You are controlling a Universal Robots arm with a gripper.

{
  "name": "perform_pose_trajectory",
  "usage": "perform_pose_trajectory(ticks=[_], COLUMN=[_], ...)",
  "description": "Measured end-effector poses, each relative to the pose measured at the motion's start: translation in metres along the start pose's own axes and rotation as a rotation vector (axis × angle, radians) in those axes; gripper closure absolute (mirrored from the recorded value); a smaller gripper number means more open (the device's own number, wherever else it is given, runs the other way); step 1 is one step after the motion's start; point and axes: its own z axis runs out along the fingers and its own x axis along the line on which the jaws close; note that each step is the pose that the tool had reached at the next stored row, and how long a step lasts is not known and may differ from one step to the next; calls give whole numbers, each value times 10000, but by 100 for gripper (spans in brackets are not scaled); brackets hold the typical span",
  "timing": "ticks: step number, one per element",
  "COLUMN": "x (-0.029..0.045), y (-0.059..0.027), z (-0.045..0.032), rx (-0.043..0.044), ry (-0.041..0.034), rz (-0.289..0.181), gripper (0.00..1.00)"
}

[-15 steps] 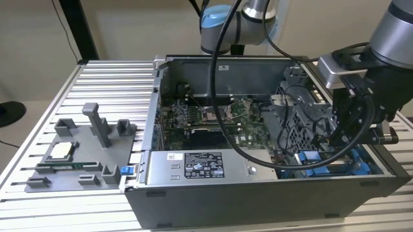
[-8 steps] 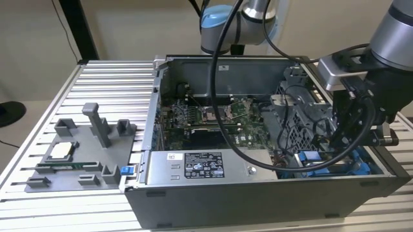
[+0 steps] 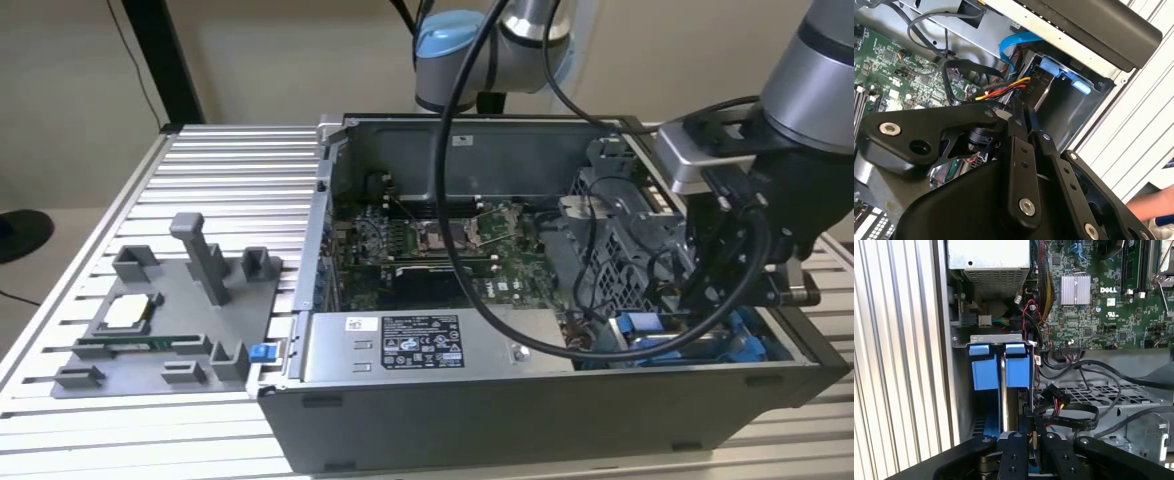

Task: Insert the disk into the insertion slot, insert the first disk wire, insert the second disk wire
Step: 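Insert the second disk wire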

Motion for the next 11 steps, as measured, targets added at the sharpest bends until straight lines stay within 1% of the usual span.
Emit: perform_pose_trajectory(ticks=[11], x=[4], y=[-17], z=[30], rx=[8], ry=[0], rz=[1], gripper=[100])
